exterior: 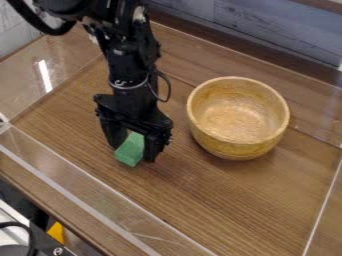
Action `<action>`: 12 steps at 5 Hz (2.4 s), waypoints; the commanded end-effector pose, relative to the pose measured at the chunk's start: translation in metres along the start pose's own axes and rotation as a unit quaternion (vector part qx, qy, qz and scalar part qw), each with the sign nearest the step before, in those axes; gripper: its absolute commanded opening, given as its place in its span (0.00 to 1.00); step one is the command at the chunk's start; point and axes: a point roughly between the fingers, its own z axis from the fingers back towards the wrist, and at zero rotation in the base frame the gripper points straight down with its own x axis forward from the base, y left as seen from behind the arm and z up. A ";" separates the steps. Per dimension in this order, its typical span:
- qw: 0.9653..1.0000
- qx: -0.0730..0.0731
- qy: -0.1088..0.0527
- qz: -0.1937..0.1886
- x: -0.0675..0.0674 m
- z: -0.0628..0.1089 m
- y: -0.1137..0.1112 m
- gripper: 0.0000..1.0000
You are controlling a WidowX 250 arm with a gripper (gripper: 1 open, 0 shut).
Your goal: Put the green block in the brown bowl
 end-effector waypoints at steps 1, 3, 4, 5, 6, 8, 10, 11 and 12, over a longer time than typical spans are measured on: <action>1.000 0.003 -0.012 0.015 0.004 -0.003 -0.001 1.00; 1.000 0.001 -0.012 0.011 0.014 -0.008 0.008 0.00; 1.000 0.000 -0.010 0.012 0.007 -0.013 0.016 0.00; 1.000 -0.001 -0.007 0.015 -0.001 -0.018 0.024 1.00; 1.000 -0.002 -0.003 0.000 0.003 -0.016 0.027 1.00; 1.000 -0.012 0.001 0.018 0.008 0.020 0.025 0.00; 0.999 -0.046 -0.021 -0.020 0.032 0.074 -0.023 0.00; 0.998 -0.051 -0.019 -0.043 0.033 0.076 -0.053 0.00; 0.997 -0.054 -0.023 -0.059 0.033 0.077 -0.064 0.00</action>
